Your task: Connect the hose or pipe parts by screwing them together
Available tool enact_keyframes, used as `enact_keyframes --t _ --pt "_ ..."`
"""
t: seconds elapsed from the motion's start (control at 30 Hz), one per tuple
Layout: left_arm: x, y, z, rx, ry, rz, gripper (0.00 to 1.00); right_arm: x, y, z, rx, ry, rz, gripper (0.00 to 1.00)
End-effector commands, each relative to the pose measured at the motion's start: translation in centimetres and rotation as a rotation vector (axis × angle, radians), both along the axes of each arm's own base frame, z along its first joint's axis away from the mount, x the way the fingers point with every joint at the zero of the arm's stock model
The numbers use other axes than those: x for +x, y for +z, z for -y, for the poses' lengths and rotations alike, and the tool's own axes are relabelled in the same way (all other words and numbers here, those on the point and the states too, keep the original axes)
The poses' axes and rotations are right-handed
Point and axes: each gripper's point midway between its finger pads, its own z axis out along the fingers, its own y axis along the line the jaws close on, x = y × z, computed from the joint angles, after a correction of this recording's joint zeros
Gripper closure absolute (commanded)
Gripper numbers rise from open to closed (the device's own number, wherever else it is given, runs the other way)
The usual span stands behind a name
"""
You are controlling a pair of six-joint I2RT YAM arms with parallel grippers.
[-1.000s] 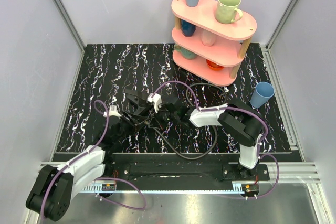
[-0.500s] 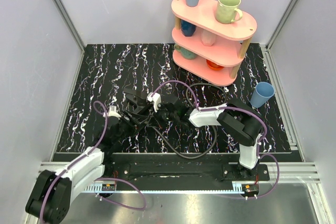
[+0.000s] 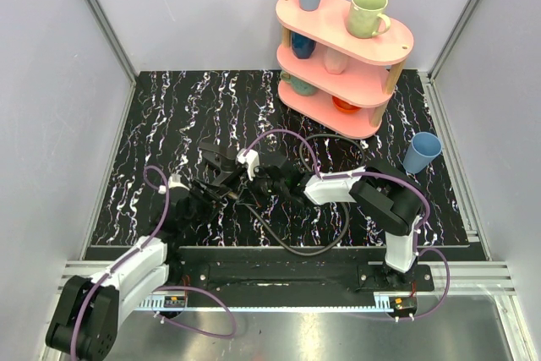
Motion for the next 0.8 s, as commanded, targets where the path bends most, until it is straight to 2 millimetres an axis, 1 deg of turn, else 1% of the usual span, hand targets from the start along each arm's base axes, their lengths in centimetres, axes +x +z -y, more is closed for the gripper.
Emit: enact_keyframes --t 0.0,0.13,0.27,0.5,0.6,0.67,0.77 --pt "2.2 2.6 -0.1 -0.01 0.019 0.08 0.28 1.6 4.3 -2.4 0.137 0.005 0.088 1.0" --pt "2.8 3.8 0.1 -0.01 0.003 0.13 0.27 1.6 4.2 -2.3 0.135 0.003 0.086 1.0" --pt "3.2 3.8 -0.6 0.01 0.029 0.125 0.26 1.6 3.9 -2.3 0.131 0.004 0.085 1.0" --pt "3.6 3.2 -1.2 0.014 0.054 0.11 0.32 1.5 3.9 -2.4 0.132 0.005 0.081 1.0" --pt "4.0 3.6 -1.0 0.007 0.046 0.121 0.34 1.5 3.9 -2.4 0.131 0.005 0.08 1.0" --pt "4.0 3.4 -0.9 0.008 0.041 0.113 0.35 1.5 3.7 -2.4 0.128 0.003 0.078 1.0" --pt "4.1 3.3 -0.8 -0.005 0.041 0.115 0.44 1.6 3.5 -2.3 0.122 -0.002 0.076 1.0"
